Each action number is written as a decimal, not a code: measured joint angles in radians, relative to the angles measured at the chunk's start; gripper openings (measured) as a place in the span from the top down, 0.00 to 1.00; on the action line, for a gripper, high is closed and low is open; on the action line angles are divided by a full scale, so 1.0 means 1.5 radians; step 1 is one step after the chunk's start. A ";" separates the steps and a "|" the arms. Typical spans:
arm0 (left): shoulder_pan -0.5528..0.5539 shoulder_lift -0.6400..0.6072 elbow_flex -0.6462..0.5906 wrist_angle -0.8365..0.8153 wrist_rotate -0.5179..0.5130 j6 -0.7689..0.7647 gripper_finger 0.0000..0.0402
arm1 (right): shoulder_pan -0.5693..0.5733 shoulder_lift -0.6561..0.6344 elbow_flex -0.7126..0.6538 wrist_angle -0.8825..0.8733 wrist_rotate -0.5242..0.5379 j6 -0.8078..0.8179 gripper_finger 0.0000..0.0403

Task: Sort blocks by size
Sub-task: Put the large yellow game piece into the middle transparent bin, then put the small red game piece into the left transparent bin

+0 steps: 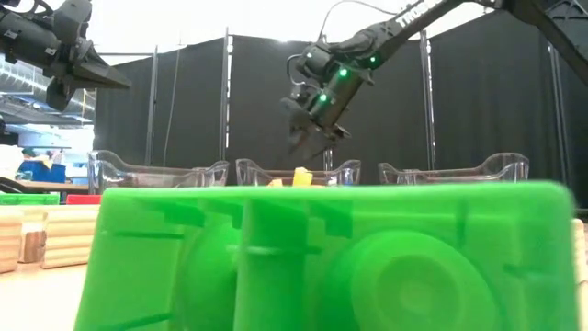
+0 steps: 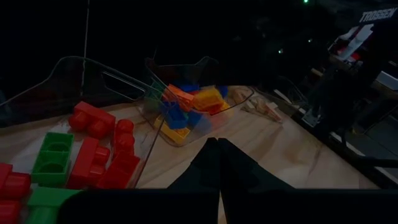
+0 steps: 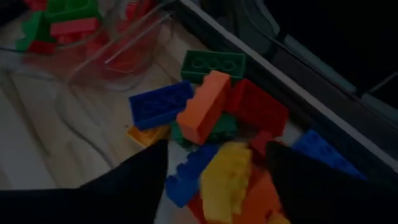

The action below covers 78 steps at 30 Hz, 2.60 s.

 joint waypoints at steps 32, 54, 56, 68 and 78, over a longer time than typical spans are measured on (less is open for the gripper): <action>0.000 0.000 0.000 -0.001 0.000 0.000 0.99 | 0.449 0.052 -0.115 0.236 0.075 0.083 0.27; -0.002 0.031 0.000 -0.005 0.005 -0.010 0.99 | 0.482 0.189 -0.048 0.229 0.091 0.314 0.38; -0.002 0.031 0.000 -0.005 0.005 -0.009 0.99 | 0.484 0.188 -0.048 0.211 0.102 0.289 0.46; -0.002 0.031 0.000 -0.005 0.005 -0.008 0.99 | 0.437 0.157 -0.053 0.135 0.095 0.161 0.76; -0.002 0.031 0.000 -0.004 0.005 -0.007 0.99 | 0.297 0.052 -0.054 0.072 0.143 0.013 0.76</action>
